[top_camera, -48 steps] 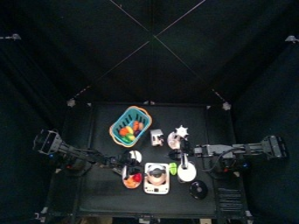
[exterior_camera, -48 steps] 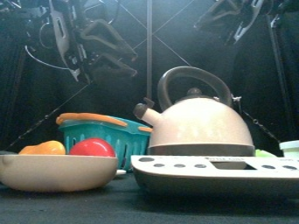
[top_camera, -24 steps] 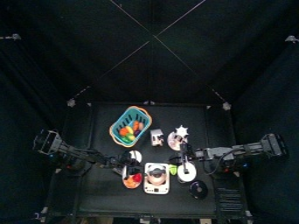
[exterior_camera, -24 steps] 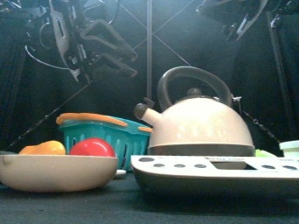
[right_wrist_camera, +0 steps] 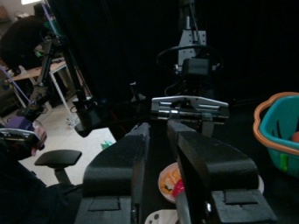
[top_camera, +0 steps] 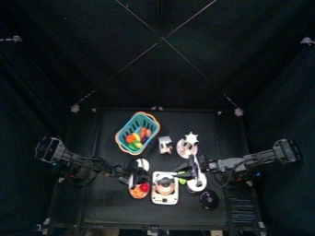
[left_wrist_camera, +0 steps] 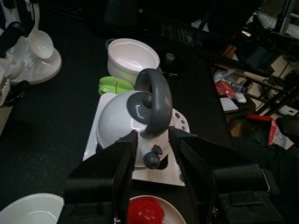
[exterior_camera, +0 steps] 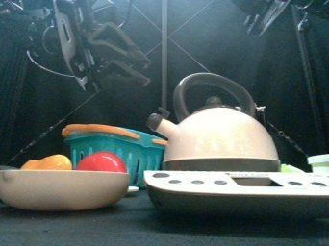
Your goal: Grab kettle lid
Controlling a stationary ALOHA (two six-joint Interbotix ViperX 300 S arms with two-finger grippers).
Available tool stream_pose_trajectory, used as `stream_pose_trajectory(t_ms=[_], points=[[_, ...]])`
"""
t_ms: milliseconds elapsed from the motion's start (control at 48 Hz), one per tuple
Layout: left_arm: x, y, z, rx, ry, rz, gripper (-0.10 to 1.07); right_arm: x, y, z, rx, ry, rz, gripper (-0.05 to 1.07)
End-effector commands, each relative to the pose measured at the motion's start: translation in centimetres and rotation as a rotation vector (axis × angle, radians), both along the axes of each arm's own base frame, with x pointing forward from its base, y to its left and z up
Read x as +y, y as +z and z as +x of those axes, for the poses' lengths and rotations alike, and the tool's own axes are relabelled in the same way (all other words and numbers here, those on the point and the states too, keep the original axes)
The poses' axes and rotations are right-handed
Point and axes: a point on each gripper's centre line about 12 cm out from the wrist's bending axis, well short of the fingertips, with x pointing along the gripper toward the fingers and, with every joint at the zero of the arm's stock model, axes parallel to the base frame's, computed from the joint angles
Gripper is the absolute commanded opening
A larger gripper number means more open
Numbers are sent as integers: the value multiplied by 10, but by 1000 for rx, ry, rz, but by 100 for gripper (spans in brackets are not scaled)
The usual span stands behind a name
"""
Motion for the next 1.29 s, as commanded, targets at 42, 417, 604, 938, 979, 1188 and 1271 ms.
stream_pose_trajectory(t_ms=[42, 417, 604, 938, 979, 1188, 1271], points=[[0, 7, 2, -26, 3, -1, 75, 1, 6, 1, -11, 4, -2, 73], [1, 5, 1, -21, 3, 0, 75, 8, 6, 2, 108, 43, -64, 84], [1, 5, 1, -18, 4, 1, 75, 14, 14, 9, 113, 65, -149, 86], [1, 5, 1, -18, 5, -1, 75, 15, 5, 6, 161, 67, -103, 86], [1, 4, 1, -17, 4, 1, 75, 14, 4, 5, 163, 66, -94, 85], [1, 5, 1, -18, 4, 1, 75, 16, 7, 3, 148, 74, -121, 85], [1, 4, 1, -16, 5, 0, 75, 15, 7, 3, 144, 71, -132, 85]])
